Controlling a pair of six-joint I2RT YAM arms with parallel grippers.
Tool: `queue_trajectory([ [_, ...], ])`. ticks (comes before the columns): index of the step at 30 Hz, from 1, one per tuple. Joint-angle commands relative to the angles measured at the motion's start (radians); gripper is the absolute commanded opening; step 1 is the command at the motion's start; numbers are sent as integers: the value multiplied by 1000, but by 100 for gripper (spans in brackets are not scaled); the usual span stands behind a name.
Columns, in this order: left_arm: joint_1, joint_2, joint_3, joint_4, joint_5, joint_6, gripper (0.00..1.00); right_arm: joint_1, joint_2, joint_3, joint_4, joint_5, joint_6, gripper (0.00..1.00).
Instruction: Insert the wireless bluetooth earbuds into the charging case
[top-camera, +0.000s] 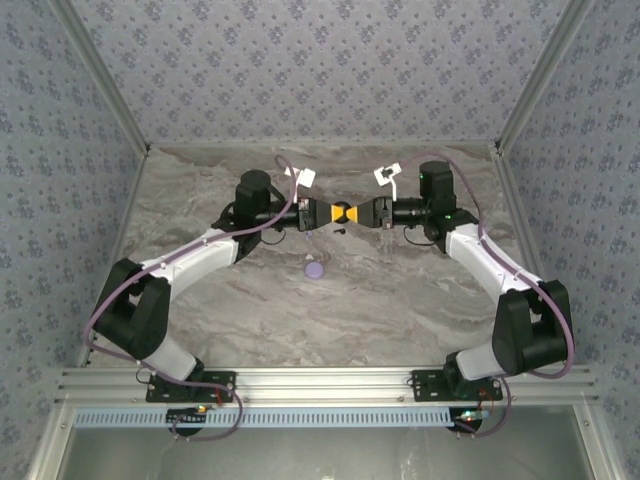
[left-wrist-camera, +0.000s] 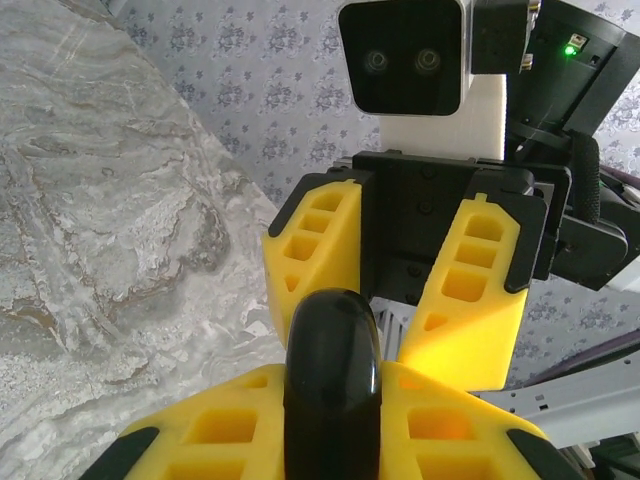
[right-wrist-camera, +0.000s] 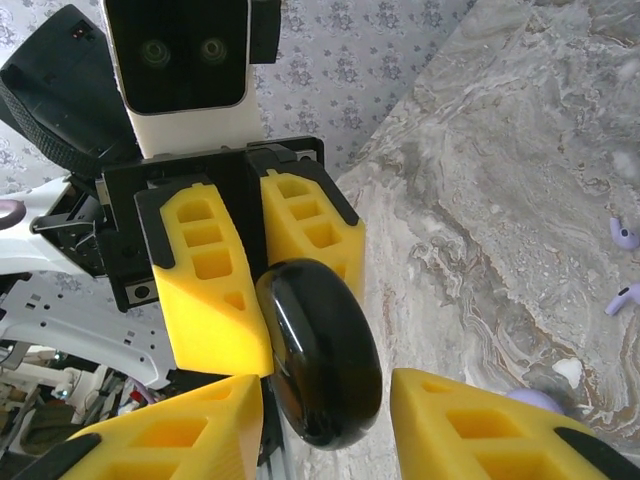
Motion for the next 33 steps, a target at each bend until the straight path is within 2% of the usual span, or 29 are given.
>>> queue_trajectory([
  [1,-6,-30,0,51,35,-7,19,10,14,37,9,-32,-17,39],
  [5,-10,-26,4,39,35,3,19,12,14,42,8,-30,-17,37],
  [11,-18,-23,13,18,37,16,19,12,20,45,2,-32,-17,26],
  [15,-18,-35,14,-29,20,46,31,9,9,46,-15,-9,-21,20],
  [20,-18,-53,6,-79,-10,73,42,7,-10,44,-15,2,-17,19],
  [33,-18,-47,-16,-32,-38,38,41,12,-18,44,8,8,8,19],
])
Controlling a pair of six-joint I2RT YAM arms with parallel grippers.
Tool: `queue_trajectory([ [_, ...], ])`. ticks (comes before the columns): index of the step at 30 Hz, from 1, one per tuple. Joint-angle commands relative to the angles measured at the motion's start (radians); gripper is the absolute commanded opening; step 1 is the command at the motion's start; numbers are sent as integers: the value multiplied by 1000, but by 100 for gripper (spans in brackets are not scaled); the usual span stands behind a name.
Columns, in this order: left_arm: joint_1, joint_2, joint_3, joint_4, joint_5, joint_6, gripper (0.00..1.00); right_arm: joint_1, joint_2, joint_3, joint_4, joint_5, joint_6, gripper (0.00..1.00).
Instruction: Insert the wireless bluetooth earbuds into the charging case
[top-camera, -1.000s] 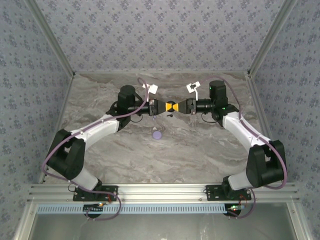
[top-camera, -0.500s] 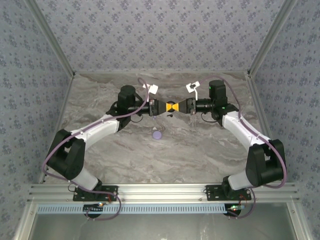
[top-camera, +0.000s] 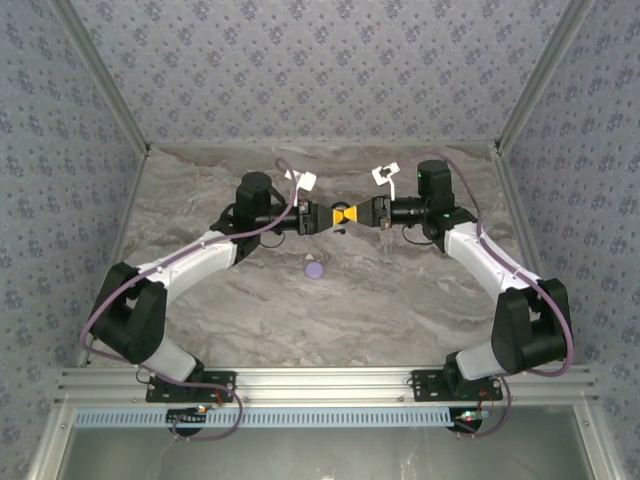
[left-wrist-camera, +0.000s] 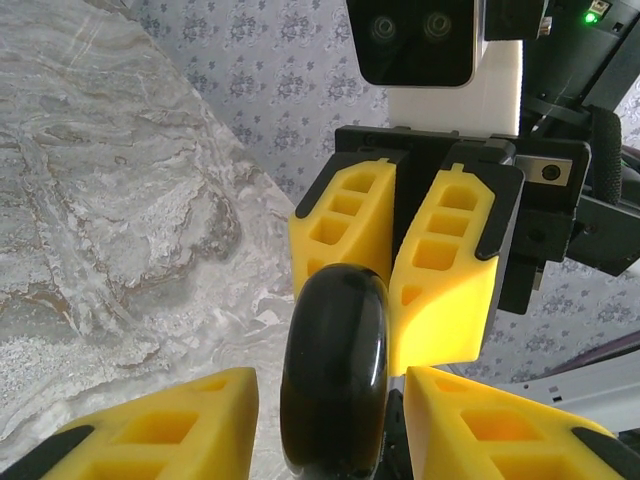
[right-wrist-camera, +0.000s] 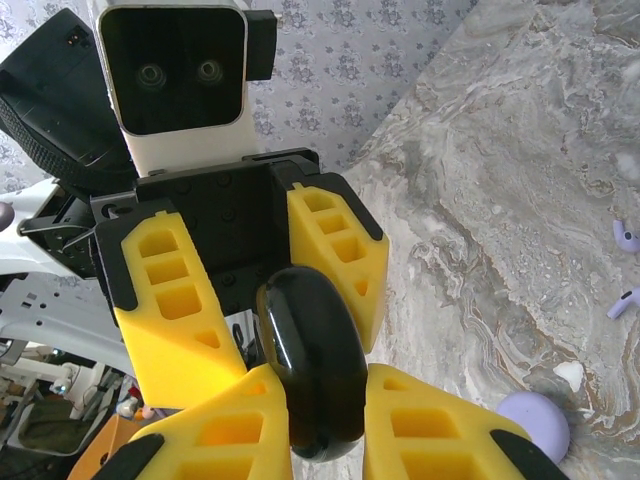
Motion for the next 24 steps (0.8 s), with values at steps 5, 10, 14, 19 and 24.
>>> queue_trajectory([
  [5,-8,-20,-12,41,-17,-9,41,9,-30,28,21,8,20,19],
  [10,-12,-11,-10,52,-24,-18,40,12,-30,25,26,11,24,19],
  [14,-15,-6,-6,59,-27,-21,38,15,-30,23,25,11,22,19],
  [19,-19,-3,-7,61,-30,-22,27,18,-33,15,19,10,17,19],
  [24,-19,-6,-3,26,-53,-1,19,18,-46,10,-21,23,-7,26],
])
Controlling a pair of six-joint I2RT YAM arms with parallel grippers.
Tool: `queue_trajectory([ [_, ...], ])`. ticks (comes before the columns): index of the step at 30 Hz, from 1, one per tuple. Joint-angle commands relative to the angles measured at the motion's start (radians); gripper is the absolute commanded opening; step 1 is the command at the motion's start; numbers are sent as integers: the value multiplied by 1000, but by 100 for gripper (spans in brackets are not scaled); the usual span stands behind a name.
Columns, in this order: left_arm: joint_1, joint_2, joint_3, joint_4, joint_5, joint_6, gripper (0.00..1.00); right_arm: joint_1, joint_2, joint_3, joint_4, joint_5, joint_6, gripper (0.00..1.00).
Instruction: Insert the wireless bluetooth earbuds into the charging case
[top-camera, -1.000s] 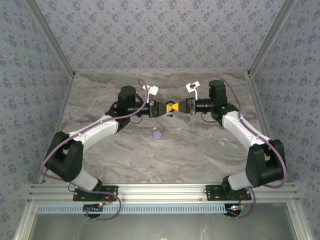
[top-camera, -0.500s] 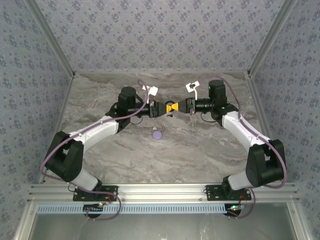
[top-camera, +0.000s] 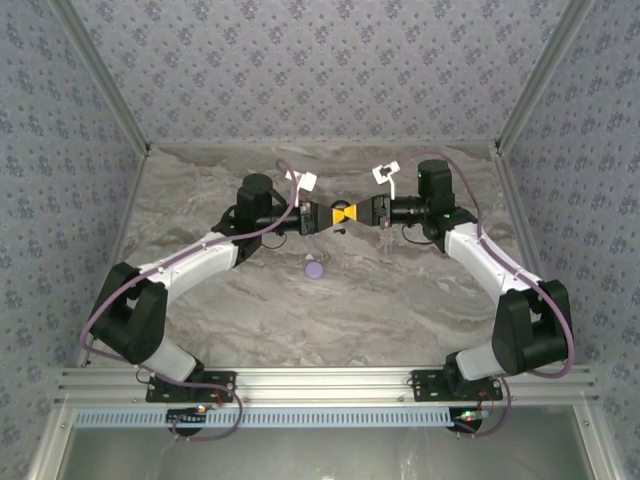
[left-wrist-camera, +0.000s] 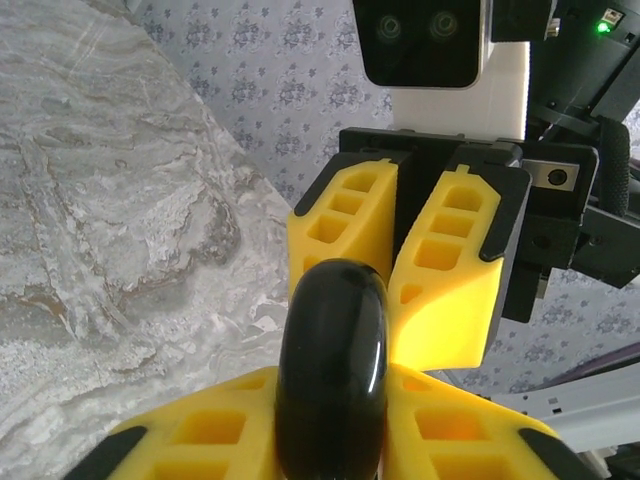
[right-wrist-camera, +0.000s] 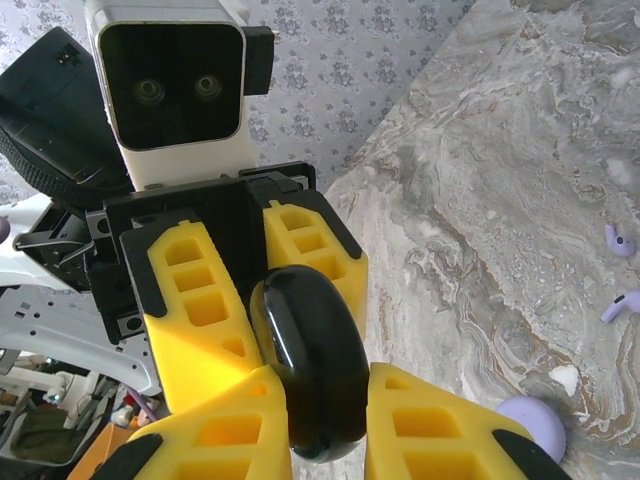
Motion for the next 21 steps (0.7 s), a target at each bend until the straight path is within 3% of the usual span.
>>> queue_trajectory([
  [1,-6,-7,10,-15,-32,34,18,12,-44,12,-52,13,-38,31],
  [3,-5,-16,20,-62,-45,74,19,10,-64,21,-130,64,-86,43],
  [6,-6,-38,34,-131,-85,154,19,9,-100,41,-273,176,-170,51],
  [9,-7,-68,12,-130,-147,252,19,5,-142,42,-344,235,-212,54],
  [12,-10,-104,-62,-26,-213,357,19,8,-176,44,-389,253,-245,57],
  [15,-14,-127,-126,71,-191,486,20,15,-185,59,-437,263,-272,57],
  [21,-35,-140,-109,-28,-141,675,22,62,-183,91,-480,278,-308,57],
])
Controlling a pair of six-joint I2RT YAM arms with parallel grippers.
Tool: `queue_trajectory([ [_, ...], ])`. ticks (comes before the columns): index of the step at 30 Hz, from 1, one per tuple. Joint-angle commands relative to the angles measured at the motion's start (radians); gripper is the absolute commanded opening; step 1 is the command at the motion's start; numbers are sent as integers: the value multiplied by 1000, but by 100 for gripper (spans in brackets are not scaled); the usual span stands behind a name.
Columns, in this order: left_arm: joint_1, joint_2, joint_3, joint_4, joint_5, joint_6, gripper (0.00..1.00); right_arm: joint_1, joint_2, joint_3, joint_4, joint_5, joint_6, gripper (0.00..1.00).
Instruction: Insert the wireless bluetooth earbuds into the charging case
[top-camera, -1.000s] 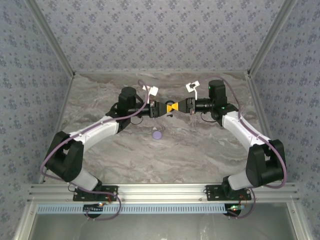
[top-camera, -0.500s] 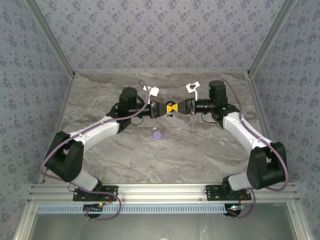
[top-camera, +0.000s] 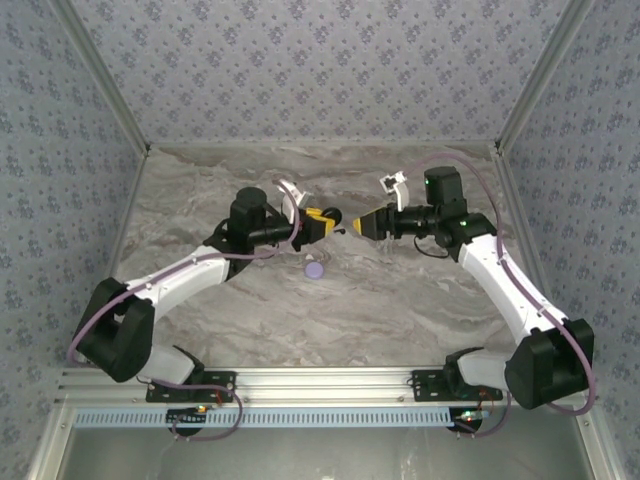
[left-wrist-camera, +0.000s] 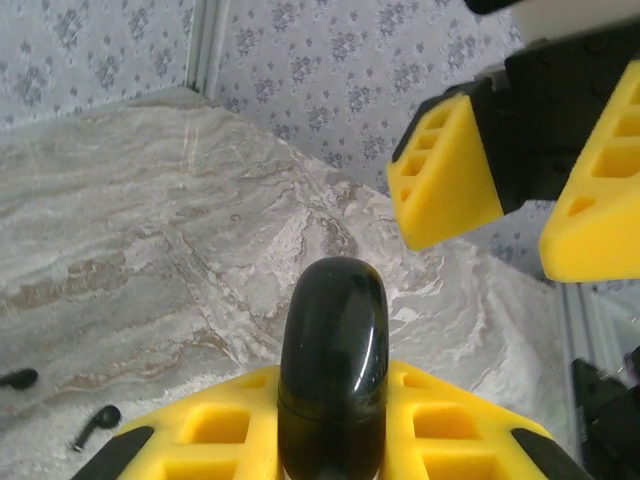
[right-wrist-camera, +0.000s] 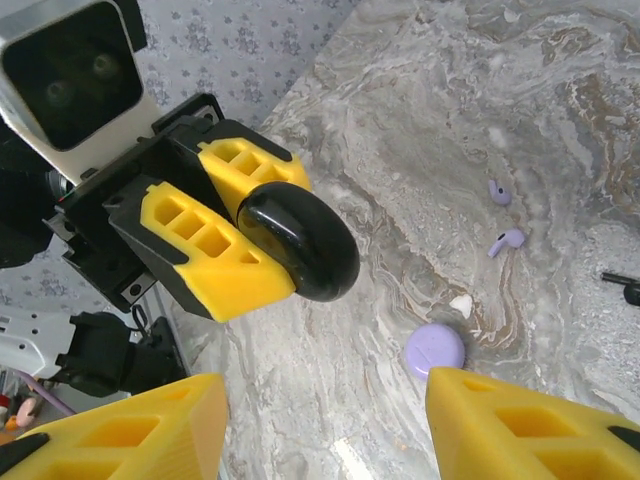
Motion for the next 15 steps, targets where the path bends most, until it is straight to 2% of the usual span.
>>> queue_trajectory([
  [1,-21,-35,9,-3,36,176,22,36,-8,53,-76,27,-62,57],
  [5,-42,-59,-9,-4,54,247,21,74,-2,80,-122,78,-96,58],
  [15,-51,-68,-9,-8,126,269,19,102,7,100,-154,121,-119,59],
])
